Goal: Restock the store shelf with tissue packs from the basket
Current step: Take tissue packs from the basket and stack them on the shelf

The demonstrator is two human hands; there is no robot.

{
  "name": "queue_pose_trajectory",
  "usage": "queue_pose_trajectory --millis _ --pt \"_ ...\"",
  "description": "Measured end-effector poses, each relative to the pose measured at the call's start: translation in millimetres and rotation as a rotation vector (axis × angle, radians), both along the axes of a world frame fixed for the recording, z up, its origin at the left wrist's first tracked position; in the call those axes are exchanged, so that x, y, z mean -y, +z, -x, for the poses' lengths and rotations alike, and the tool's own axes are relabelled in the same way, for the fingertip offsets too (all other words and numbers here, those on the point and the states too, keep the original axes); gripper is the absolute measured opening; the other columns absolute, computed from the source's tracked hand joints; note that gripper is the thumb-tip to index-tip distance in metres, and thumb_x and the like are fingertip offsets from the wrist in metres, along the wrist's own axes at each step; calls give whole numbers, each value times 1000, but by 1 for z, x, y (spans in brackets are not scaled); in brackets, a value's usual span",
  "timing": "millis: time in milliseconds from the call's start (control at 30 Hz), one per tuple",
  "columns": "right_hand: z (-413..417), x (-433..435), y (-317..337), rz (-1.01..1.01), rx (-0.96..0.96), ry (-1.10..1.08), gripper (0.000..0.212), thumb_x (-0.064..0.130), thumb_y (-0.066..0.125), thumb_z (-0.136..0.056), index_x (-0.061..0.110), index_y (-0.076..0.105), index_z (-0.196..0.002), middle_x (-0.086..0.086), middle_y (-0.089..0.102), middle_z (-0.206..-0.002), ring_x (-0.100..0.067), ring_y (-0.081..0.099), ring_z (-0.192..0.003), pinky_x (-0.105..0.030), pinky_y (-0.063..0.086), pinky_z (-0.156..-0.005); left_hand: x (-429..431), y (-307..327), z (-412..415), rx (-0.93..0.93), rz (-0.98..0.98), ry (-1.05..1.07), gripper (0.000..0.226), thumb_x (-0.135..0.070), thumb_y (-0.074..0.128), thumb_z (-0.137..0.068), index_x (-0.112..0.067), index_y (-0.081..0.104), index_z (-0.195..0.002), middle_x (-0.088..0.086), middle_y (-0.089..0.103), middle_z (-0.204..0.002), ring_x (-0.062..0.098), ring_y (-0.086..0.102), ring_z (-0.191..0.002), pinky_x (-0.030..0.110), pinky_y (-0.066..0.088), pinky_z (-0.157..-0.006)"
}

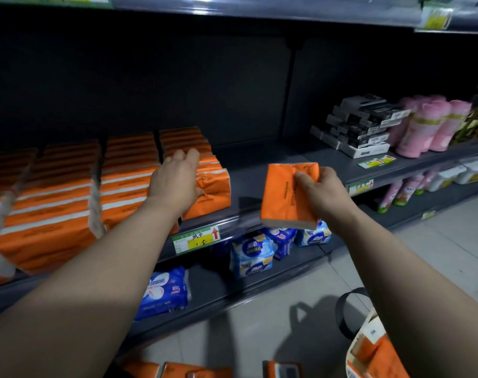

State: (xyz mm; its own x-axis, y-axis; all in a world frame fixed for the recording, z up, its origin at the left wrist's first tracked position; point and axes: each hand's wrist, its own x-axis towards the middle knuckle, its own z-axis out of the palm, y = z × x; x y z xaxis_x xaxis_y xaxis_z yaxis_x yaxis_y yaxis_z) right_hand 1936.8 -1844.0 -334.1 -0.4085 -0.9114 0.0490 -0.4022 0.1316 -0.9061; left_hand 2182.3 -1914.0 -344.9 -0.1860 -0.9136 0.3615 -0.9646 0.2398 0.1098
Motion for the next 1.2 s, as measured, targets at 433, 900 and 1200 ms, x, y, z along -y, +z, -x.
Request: queue_pose_trajectory --millis 433,900,1200 --pt "-24 -3 7 -102 81 175 81 16 81 -69 19 29 -131 -4 55 -114 -22 60 -95 -44 54 -85 -17 13 -28 -52 -209 -124 34 -20 65 -81 -33 61 -112 -4 51 -128 22 47 -120 38 40 -99" --pt "-102 16 1 56 -774 626 44 19 69 -77 33 62 -118 0 54 -119 -22 48 -113 -38 32 -102 -43 12 -75 -153 -98 19 41 -21 47 -92 -25 54 -131 9 54 -134 32 48 -123 43 40 -103" --pt "-118 52 -23 247 -984 458 52 14 57 -82 34 54 -129 -3 49 -121 -26 42 -113 -36 23 -97 -46 3 -90 -86 -131 23 46 -44 58 -86 -29 55 -130 3 54 -132 26 50 -122 42 42 -100"
